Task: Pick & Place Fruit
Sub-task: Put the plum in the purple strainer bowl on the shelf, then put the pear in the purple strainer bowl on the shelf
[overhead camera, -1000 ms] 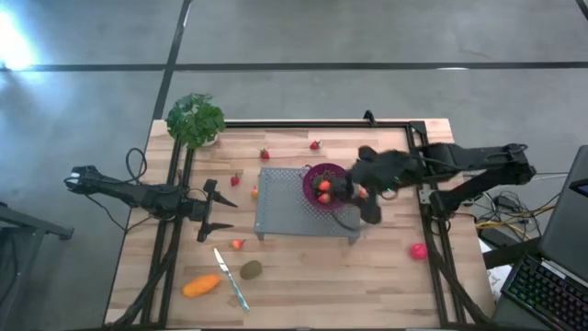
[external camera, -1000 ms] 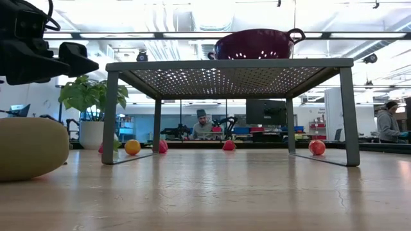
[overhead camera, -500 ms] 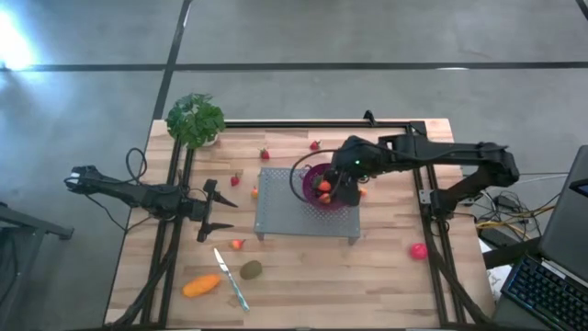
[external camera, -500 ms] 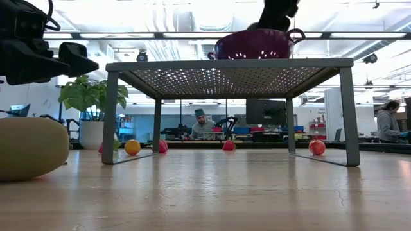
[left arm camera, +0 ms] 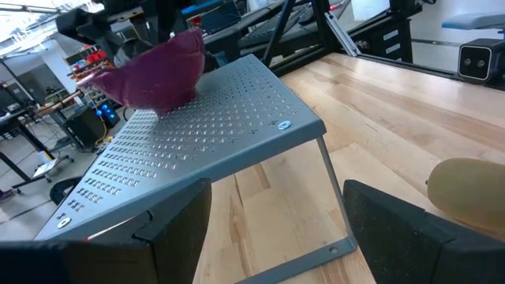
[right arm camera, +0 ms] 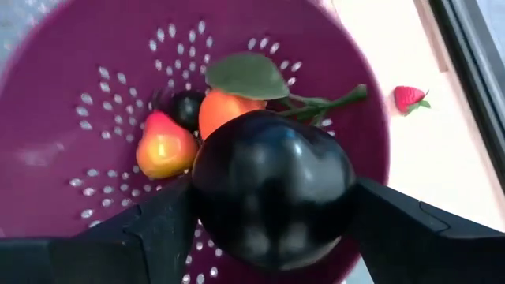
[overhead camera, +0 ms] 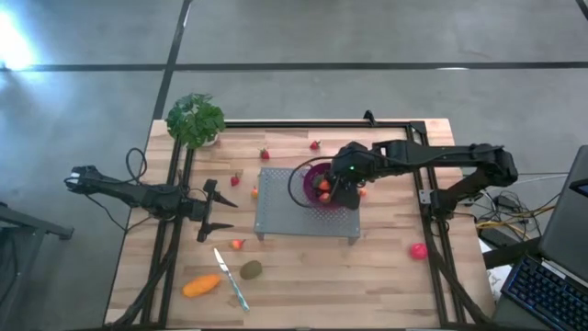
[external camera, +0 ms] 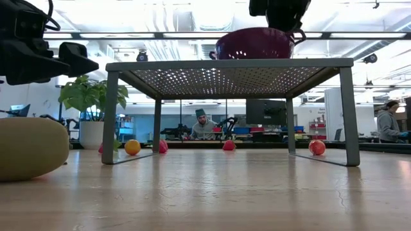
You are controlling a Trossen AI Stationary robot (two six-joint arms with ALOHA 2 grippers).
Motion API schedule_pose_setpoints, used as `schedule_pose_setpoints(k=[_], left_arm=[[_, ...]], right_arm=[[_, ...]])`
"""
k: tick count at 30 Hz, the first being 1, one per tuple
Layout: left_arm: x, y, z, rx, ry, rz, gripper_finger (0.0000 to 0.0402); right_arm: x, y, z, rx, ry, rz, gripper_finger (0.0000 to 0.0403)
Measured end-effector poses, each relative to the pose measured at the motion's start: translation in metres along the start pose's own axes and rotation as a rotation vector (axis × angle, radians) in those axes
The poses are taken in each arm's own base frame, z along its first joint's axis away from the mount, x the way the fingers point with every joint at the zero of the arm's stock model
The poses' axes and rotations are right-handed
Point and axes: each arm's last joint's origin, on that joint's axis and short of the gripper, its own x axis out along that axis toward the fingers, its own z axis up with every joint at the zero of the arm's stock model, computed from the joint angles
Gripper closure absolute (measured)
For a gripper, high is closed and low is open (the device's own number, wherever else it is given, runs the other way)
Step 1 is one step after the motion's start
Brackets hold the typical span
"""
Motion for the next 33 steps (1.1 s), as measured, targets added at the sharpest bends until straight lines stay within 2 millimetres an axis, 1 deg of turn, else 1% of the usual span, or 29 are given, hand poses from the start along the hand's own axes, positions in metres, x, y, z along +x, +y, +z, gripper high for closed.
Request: schedule_pose_setpoints(k=[3,8,12,14,18,22,24,27,31,33], left_arm=[[0.0,0.0,0.0,0.0,0.0,0.0,0.011],[0.0,0.0,0.0,0.0,0.0,0.0,0.011],[0.0,0.0,0.0,0.0,0.001,0.001,0.011],[0.0,0.0,0.0,0.0,0.0,0.0,0.011],[0.0,0.0,0.0,0.0,0.0,0.0,0.011],[0.0,0.0,0.0,0.0,0.0,0.0,0.011],[0.0,0.0,0.0,0.0,0.0,0.0,0.011],[0.0,0.0,0.0,0.0,0.0,0.0,0.011],[0.0,0.0,0.0,0.0,0.0,0.0,0.011],[0.0,0.0,0.0,0.0,0.0,0.0,0.011]], right_arm=[[0.002,0.0,-0.002,-0.005,0.007,-0.001,0.0112],[0.002,0.001,-0.001,-0.005,0.004,0.002,0.0126],[0.002,0.002,-0.001,-0.004,0.009,0.044,0.0126],[0.002,0.003,-0.002,0.004,0.011,0.053,0.0116],[0.002,0.003,-0.001,0.005,0.011,0.055,0.0082],[-0.001,0.007,0.0,-0.035,0.001,0.063,0.0054],[-0.006,0.01,0.003,-0.05,-0.018,0.07,0.0047],[-0.022,0.013,0.009,-0.061,-0.058,0.083,0.0047],[-0.054,0.013,0.013,-0.064,-0.109,0.092,0.0065],[-0.073,0.01,0.01,-0.037,-0.12,0.07,0.0076]])
